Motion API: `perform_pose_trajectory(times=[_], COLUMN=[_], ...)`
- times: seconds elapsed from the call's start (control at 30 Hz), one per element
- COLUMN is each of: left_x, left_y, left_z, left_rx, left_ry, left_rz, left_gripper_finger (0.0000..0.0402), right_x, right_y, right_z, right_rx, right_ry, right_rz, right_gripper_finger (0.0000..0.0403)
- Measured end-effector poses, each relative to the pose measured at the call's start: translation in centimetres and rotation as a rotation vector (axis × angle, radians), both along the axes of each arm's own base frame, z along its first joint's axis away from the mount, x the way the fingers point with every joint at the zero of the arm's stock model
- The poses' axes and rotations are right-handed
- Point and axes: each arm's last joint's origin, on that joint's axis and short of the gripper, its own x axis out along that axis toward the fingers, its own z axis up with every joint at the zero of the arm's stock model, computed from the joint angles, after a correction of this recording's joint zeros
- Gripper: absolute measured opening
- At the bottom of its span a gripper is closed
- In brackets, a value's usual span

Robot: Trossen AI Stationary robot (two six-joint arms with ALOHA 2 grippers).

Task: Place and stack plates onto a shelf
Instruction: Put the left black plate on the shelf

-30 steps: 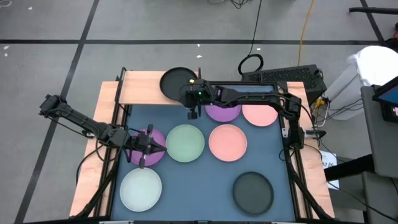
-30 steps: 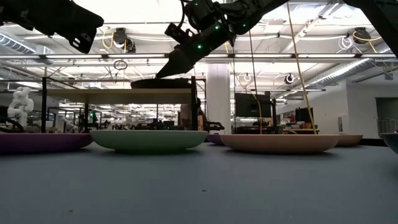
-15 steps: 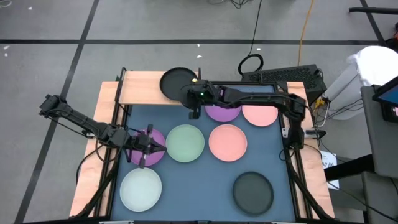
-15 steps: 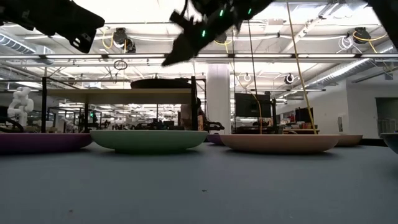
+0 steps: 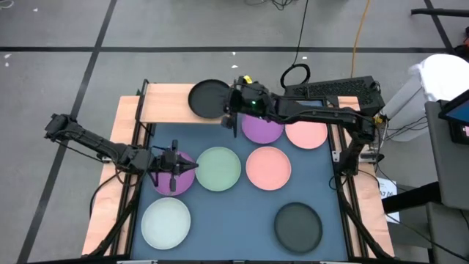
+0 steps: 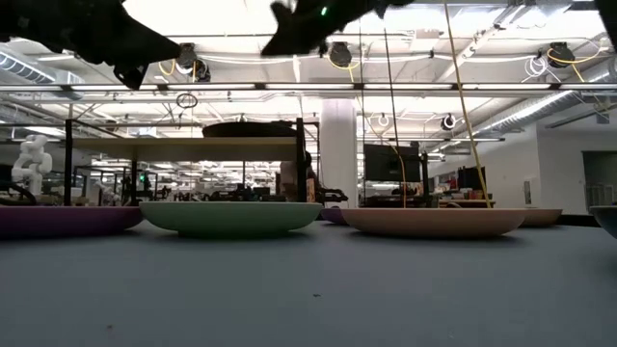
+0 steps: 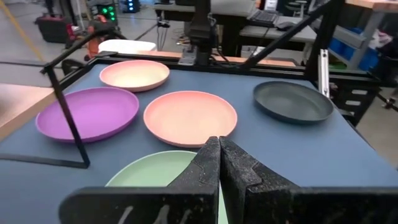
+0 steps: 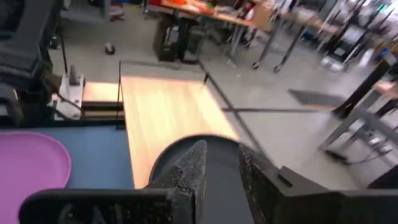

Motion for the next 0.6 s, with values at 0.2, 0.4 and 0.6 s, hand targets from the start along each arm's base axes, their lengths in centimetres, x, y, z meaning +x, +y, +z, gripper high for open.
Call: perform_pose_trajectory(times=[0.2,0.4,0.6], left_x=[0.0,0.1,0.1], left_y=[0.1,0.2,0.3], left_z=[0.0,0.0,0.0], left_rx=[-0.007,0.038,0.039], left_ry=[0.002,0.003,0.003], left_rz=[0.011,0.007,0.011], left_gripper_finger=[0.0001,0.0001,0.0001], right_x=[1.5,1.5,1.2], right_y=[-0.7,-1.2,-1.5], right_z=[-4.1,-5.7,-6.1], right_rx=[0.059,0.056,0.064], right_ry=[0.136,0.239,0.282], right_rz=[0.021,0.019,0.126], right_gripper_finger=[0.0043,0.0011,0.0011])
